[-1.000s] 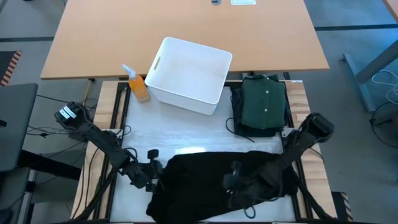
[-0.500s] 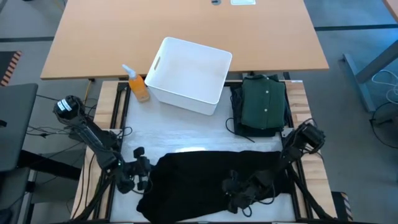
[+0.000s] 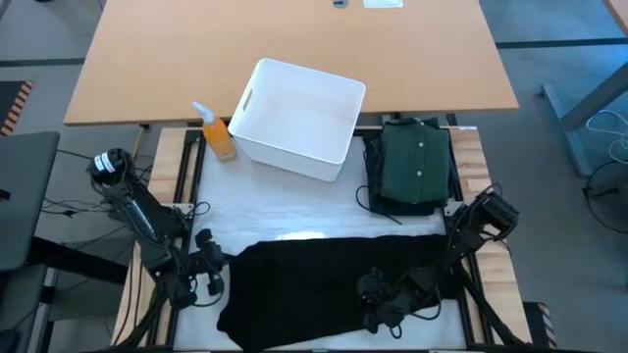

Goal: Fold laundry
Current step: Fold the black shirt

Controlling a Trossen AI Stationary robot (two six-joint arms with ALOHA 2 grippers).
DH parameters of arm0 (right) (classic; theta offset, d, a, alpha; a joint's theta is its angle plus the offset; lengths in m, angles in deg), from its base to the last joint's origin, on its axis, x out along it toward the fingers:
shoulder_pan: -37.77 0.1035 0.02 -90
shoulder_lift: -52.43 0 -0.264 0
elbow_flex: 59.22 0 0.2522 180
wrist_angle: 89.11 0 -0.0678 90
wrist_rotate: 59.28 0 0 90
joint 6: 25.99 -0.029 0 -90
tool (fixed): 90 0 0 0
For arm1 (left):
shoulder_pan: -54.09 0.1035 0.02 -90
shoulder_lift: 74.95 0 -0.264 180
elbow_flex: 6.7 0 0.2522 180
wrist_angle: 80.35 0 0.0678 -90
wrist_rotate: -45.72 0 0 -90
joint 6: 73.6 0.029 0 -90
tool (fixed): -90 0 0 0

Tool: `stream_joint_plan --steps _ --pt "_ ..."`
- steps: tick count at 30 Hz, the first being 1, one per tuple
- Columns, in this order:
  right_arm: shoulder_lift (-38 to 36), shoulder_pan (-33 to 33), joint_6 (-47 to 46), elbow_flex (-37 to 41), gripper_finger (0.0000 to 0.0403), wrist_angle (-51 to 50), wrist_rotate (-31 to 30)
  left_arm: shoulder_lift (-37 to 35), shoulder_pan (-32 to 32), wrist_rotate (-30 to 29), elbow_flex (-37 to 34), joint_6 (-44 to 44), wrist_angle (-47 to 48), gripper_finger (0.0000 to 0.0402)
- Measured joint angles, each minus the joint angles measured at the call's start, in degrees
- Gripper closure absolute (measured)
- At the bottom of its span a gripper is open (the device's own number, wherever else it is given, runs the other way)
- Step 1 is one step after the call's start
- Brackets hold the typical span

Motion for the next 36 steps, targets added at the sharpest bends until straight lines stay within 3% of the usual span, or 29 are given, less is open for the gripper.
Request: stream_joint_plan --steps 10,17,20,26,28,32,36 --pt "0.02 -0.61 1.44 0.11 0.0383 0.36 0.49 -0.24 -3.67 7.41 -0.02 -9.22 5.52 0.0397" --pt "0.04 -1.47 2.94 0.24 0.0383 0.89 1.02 -2.35 -3.8 8.66 -0.06 -7.26 6.7 0.0338" --pt "0.04 -1.79 3.37 0.24 0.0383 0.92 1.18 -4.91 -3.82 4.67 -0.06 -7.04 6.59 0.0306" --pt "0.04 -2.15 3.5 0.24 0.0383 1.01 1.18 -10.42 -2.85 -4.27 -0.06 6.23 -3.0 0.0249" --pt "0.04 -2.16 3.59 0.24 0.0383 1.01 1.18 -11.21 -0.92 -4.59 -0.04 11.63 -7.27 0.0236" --pt "0.04 -2.19 3.67 0.26 0.0383 1.02 1.08 -8.71 6.08 2.9 -0.02 23.05 -15.84 0.0224" --pt "0.08 -2.19 3.57 0.27 0.0383 1.16 0.85 -4.89 12.59 11.11 -0.02 28.19 -16.97 0.0223"
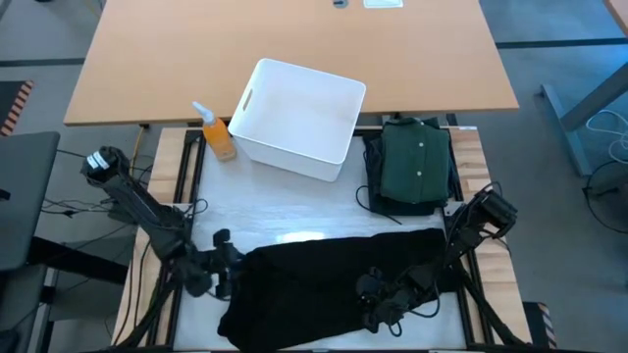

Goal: Fold laundry
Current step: Fold the black shirt

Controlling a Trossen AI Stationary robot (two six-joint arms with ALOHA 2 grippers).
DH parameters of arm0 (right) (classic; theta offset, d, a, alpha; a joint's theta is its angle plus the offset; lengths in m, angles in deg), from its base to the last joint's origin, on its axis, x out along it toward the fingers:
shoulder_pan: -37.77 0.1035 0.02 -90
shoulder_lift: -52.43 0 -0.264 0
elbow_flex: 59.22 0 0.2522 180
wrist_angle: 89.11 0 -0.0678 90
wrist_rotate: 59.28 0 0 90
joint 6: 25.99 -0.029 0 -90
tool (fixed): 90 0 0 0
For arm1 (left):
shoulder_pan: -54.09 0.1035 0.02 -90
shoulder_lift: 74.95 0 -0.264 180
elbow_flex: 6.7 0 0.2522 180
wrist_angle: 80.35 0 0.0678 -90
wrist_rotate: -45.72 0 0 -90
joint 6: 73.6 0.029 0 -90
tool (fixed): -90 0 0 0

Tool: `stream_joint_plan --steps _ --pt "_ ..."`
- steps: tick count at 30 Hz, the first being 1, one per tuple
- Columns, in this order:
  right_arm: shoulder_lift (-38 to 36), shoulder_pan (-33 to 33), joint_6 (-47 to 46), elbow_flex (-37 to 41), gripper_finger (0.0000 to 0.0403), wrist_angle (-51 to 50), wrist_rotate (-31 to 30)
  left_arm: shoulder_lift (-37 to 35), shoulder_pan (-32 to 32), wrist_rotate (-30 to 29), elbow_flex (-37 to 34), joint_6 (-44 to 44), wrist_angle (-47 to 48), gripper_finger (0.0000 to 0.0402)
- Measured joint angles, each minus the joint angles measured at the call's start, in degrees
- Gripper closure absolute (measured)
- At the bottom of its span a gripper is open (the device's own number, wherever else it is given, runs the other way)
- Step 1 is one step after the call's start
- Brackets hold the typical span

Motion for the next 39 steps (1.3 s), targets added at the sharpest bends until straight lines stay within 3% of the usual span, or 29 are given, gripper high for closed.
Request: stream_joint_plan --steps 5,13,16,21,26,30,32,35,39 --pt "0.01 0.0 -0.07 0.03 0.0383 0.15 -0.04 2.29 4.32 9.84 0.0 0.52 1.09 0.0223" --pt "0.01 -0.02 0.78 0.03 0.0383 0.15 -0.24 2.73 6.48 10.64 0.0 1.22 1.7 0.0236" --pt "0.01 -0.02 0.81 0.04 0.0383 0.29 -0.28 2.73 7.33 9.43 0.0 2.36 1.62 0.0278" --pt "-1.86 -0.04 1.54 0.18 0.0383 -0.01 -1.03 2.72 7.95 8.67 0.0 6.52 -0.15 0.0386" --pt "-8.89 0.66 9.45 0.77 0.0383 -3.5 -9.76 0.43 6.51 4.83 0.02 6.08 1.26 0.04" --pt "-13.28 0.09 5.76 0.1 0.0383 -11.91 -17.31 -2.82 3.04 -2.29 0.02 0.83 5.82 0.0401" --pt "-12.97 -0.85 1.8 0.41 0.0383 -17.26 -17.96 -4.22 0.84 -6.04 0.02 -1.92 7.2 0.0401" --pt "-11.83 -2.42 0.56 0.31 0.0383 -17.63 -18.11 -4.62 -1.69 -9.12 0.02 -4.03 7.44 0.0401" --pt "-8.25 -3.96 -1.65 0.14 0.0383 -17.16 -13.83 -4.38 -4.32 -12.1 0.02 -9.31 10.34 0.0401"
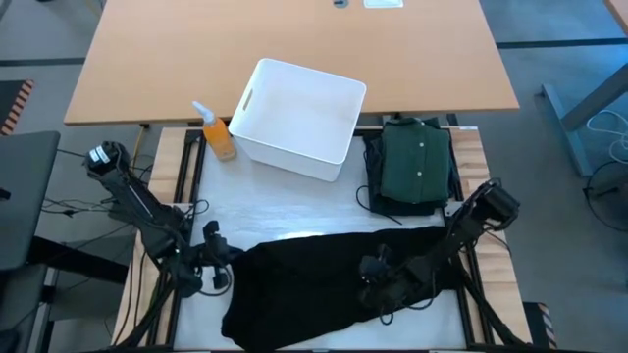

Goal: Fold laundry
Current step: Fold the black shirt

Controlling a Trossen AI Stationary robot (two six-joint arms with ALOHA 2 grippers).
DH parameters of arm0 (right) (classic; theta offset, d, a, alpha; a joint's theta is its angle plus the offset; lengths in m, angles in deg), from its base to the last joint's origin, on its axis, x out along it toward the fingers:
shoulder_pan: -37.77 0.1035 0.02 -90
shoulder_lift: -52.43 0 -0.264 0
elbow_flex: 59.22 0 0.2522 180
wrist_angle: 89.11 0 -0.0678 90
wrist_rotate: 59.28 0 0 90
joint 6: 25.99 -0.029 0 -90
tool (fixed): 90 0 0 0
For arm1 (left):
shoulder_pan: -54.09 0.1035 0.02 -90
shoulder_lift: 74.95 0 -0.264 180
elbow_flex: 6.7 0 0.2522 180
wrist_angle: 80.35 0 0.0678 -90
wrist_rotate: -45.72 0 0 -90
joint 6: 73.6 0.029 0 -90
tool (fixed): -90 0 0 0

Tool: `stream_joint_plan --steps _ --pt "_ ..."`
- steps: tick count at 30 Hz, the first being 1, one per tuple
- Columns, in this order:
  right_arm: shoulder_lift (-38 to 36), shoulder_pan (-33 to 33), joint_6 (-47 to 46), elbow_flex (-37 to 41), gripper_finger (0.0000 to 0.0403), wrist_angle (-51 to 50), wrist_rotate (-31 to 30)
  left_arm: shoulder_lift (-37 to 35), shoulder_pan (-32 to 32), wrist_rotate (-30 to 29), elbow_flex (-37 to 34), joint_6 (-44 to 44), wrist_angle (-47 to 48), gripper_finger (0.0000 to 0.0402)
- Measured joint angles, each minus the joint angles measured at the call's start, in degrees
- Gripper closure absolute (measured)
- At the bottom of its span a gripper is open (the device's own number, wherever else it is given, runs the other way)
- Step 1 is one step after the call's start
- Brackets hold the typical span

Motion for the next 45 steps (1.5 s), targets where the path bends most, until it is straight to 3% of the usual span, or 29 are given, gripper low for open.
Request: stream_joint_plan --steps 7,15,24,33,37,42,45 --pt "3.7 0.29 -7.79 -0.31 0.0383 -1.13 1.8 0.06 -5.32 -5.91 0.0 -15.52 10.49 0.0401" --pt "-0.8 1.43 -10.45 0.1 0.0383 -7.1 -2.91 0.06 -9.23 -8.8 0.0 -28.46 19.93 0.0401" --pt "-3.21 1.41 -6.24 0.04 0.0383 -6.74 -0.21 0.22 -9.63 -8.84 0.0 -33.64 24.63 0.0401" --pt "-1.02 0.99 -21.98 -0.37 0.0383 -16.5 1.6 1.52 -9.62 -3.88 0.02 -43.79 33.61 0.0401" --pt "-0.76 1.0 -26.15 -0.34 0.0383 -18.94 1.79 2.76 -9.54 -1.86 0.02 -43.92 32.78 0.0401" --pt "-4.64 1.92 -21.04 -1.58 0.0383 -20.48 1.28 2.84 -9.32 -0.21 0.02 -42.11 32.36 0.0401" --pt "-9.12 2.14 -17.99 -2.66 0.0383 -20.93 -4.97 2.84 -9.21 0.61 0.02 -41.05 32.0 0.0401"
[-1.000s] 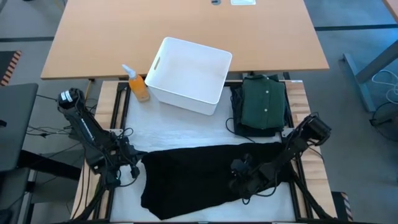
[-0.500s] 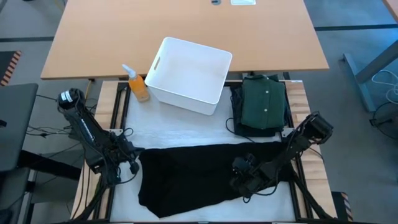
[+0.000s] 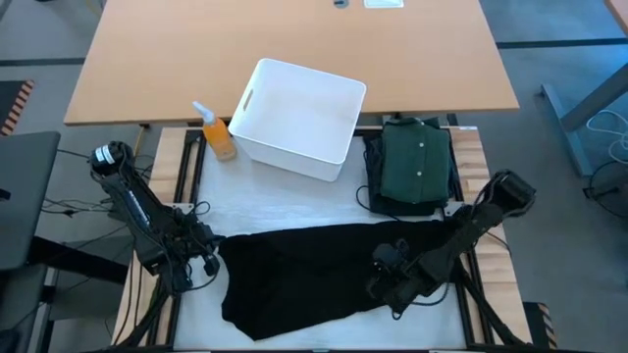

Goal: Fold laundry
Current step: Fold the black shirt

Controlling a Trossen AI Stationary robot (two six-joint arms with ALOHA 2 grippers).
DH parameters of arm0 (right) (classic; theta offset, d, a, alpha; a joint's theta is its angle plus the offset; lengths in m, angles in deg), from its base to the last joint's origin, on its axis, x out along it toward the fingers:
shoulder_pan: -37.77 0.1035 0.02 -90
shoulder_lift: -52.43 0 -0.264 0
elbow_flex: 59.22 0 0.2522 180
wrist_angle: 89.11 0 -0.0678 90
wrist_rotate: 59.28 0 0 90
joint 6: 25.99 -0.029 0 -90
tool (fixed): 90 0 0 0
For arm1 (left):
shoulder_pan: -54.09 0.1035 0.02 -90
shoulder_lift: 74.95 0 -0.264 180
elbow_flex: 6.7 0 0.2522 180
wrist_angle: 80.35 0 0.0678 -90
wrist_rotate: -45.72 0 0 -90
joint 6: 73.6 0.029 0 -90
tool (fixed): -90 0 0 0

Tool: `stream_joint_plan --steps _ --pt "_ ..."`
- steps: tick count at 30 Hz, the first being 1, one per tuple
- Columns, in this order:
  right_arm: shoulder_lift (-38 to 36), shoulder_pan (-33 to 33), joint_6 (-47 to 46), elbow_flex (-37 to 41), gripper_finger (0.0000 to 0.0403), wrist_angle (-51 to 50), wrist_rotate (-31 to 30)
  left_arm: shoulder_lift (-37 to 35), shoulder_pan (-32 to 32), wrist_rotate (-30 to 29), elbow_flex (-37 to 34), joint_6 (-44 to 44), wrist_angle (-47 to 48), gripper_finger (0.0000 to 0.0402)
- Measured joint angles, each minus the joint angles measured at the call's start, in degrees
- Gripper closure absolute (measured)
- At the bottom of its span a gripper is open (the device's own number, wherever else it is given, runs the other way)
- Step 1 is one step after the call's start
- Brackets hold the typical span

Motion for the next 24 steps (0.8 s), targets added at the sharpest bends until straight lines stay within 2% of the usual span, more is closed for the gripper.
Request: stream_joint_plan --steps 3,6,9,14,17,20,24 --pt "-2.11 -2.03 2.02 0.32 0.0383 -1.89 -6.91 0.0 0.47 0.75 0.0 1.48 -0.52 0.0401" --pt "-1.89 -7.45 5.73 1.15 0.0383 -1.33 -7.68 0.0 0.97 2.35 0.0 4.02 -1.72 0.0401" --pt "0.8 -13.93 12.21 2.32 0.0383 3.17 -3.38 0.0 1.12 5.99 0.0 6.38 -3.68 0.0401" --pt "6.44 -21.42 23.64 2.37 0.0383 11.17 8.25 0.0 1.12 13.61 -0.13 6.89 -4.76 0.0401" --pt "8.15 -23.7 21.68 2.05 0.0383 9.33 10.53 0.0 1.12 18.52 -0.13 7.48 -5.0 0.0401" --pt "8.66 -24.12 16.44 1.98 0.0383 5.22 10.2 0.0 1.12 23.09 -0.14 8.15 -5.15 0.0401" --pt "7.45 -24.08 9.81 2.11 0.0383 -1.16 9.15 0.0 1.12 24.38 -0.15 8.14 -5.15 0.0401"
